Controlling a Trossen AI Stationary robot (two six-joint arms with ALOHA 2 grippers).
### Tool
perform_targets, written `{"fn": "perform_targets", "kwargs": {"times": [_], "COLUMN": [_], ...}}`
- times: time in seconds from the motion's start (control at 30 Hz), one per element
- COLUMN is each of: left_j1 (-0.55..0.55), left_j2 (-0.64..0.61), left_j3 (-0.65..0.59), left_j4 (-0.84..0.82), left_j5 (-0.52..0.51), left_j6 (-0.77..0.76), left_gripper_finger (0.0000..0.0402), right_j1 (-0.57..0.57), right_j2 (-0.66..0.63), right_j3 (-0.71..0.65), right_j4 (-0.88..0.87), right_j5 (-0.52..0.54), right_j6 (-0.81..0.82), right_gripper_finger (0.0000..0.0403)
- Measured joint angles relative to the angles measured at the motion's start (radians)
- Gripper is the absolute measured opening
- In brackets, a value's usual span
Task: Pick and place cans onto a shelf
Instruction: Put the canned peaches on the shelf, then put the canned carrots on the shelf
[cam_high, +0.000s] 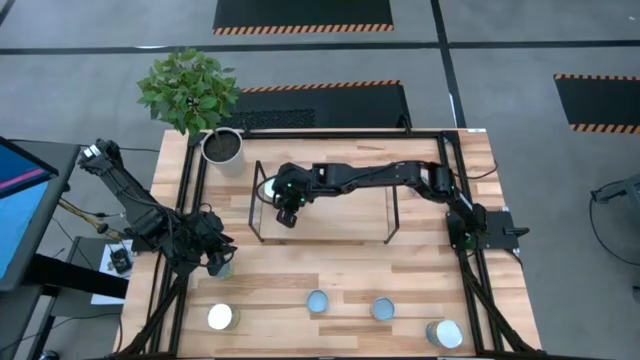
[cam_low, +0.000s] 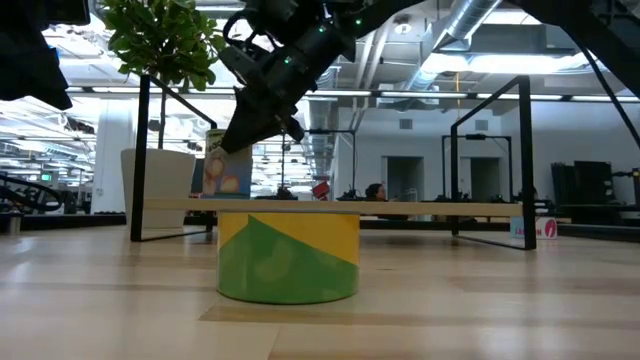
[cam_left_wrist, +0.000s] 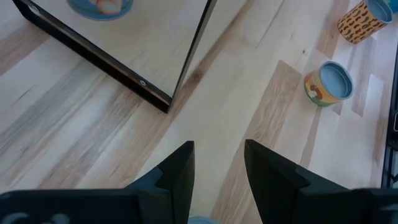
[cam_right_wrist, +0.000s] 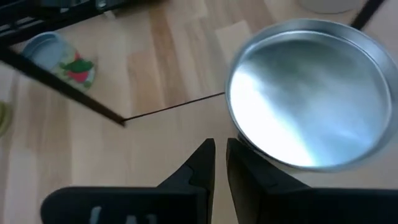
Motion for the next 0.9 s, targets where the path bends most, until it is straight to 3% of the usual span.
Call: {"fn": "perform_targets", "kwargs": {"times": [0.47,0.63,0.73,0.9], "left_j1": [0.000,0.000,-0.001,-0.016], "left_j2": [0.000,0.000,0.001,0.007], "left_j3": [0.000,0.000,0.000,0.000], "left_j4": [-0.009,0.002,0.090,0.272], "left_j5": [0.035,0.189,0.349,0.498], "left_j6": [0.000,-0.049,-0.087,-0.108], "left_gripper_finger": [0.0128,0.0128,0.0128,0.0128], "right_j1": [-0.014,-0.014,-0.001,0.062], "right_j2": [-0.010,-0.078,-0.146,-0.269], "right_j3": [0.000,0.006,0.047,0.089], "right_j4": [-0.130,-0.326,-0.516,-0.646], "right_j5": [0.003,-0.044,-0.127,-0.126], "right_j6": [0.006,0.139,0.237,0.246], "right_gripper_finger": [0.0065,0.0066,0.0066,0.0065]}}
